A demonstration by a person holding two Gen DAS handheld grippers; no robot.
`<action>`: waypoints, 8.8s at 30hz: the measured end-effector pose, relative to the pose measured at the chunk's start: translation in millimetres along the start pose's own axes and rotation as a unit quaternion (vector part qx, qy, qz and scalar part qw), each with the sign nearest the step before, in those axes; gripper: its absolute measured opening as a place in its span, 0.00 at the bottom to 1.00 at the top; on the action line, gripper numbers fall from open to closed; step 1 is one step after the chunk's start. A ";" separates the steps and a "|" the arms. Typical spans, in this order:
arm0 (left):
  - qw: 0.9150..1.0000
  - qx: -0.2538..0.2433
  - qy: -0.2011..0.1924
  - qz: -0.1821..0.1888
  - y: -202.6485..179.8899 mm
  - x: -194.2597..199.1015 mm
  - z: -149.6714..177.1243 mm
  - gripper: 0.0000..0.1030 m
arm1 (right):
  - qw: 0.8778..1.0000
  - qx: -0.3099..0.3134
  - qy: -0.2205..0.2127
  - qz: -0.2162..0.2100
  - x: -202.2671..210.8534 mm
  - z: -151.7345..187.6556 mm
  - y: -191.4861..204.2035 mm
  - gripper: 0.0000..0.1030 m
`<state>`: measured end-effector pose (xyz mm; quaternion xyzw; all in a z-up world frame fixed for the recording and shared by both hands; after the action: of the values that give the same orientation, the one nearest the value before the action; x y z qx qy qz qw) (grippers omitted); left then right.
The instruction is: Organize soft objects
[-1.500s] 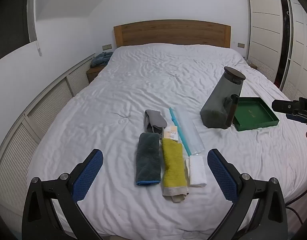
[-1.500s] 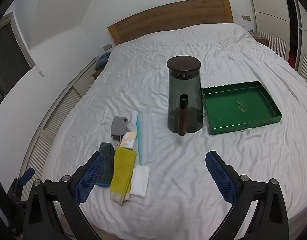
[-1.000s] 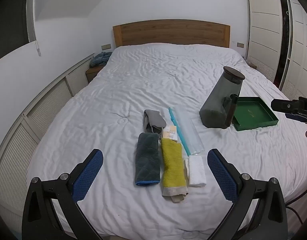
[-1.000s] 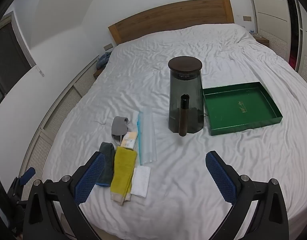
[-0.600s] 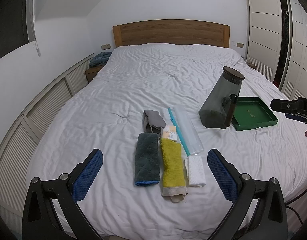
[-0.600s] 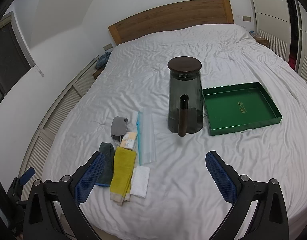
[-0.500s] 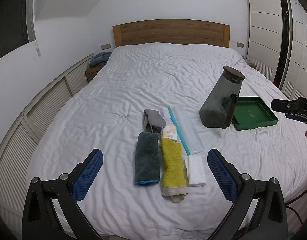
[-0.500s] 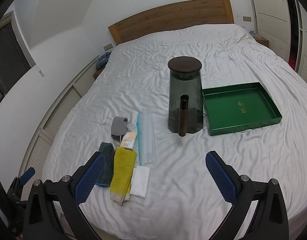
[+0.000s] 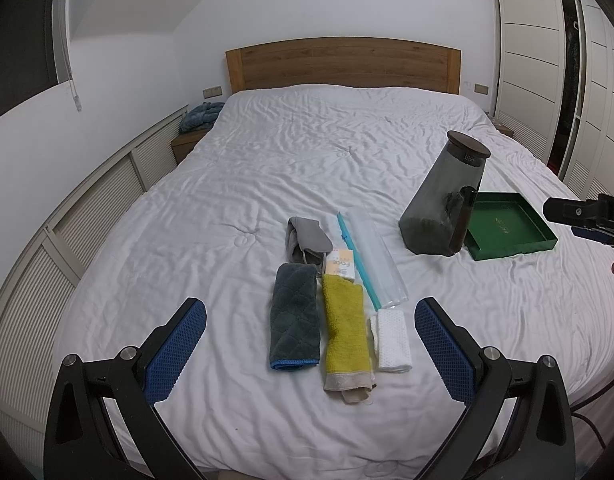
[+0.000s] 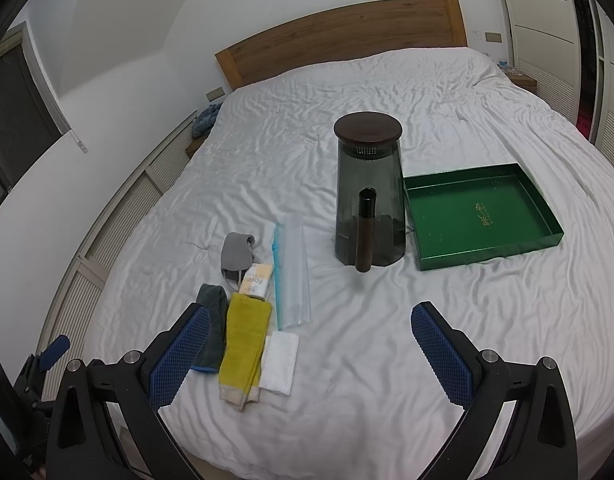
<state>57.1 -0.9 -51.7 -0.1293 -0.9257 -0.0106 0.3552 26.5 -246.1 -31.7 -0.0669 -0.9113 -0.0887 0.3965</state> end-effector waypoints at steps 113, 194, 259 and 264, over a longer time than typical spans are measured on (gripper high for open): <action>0.950 0.082 0.298 -0.031 114.7 -405.1 -10.6 0.99 | 0.966 0.200 0.154 0.053 -429.5 18.6 147.1 0.69; 0.948 0.022 0.282 0.142 -121.3 -163.5 55.1 0.19 | 0.957 0.244 0.145 0.066 -100.7 93.0 -124.1 0.08; 0.981 -0.071 0.143 0.112 -326.4 -420.4 -101.6 0.21 | 0.977 0.078 0.024 0.197 -293.9 -128.8 -275.2 0.08; 0.981 -0.071 0.145 0.107 -325.4 -431.4 -98.7 0.21 | 0.977 0.072 0.031 0.197 -316.9 -127.5 -279.4 0.08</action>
<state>349.5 -426.4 -239.3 -0.2496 -0.8419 -0.0566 0.4751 277.8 -562.3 -209.4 -0.2136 -0.8713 0.0550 0.4383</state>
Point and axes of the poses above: each gripper's, at about its wrist camera, not at the fingertips, and x roughly against the way its jaws point, y to its left, z to its underside, the point moved 8 cm from there along -x, roughly the way its jaws point, and after that the axes turned 13 degrees about z, right-handed, at the moved point
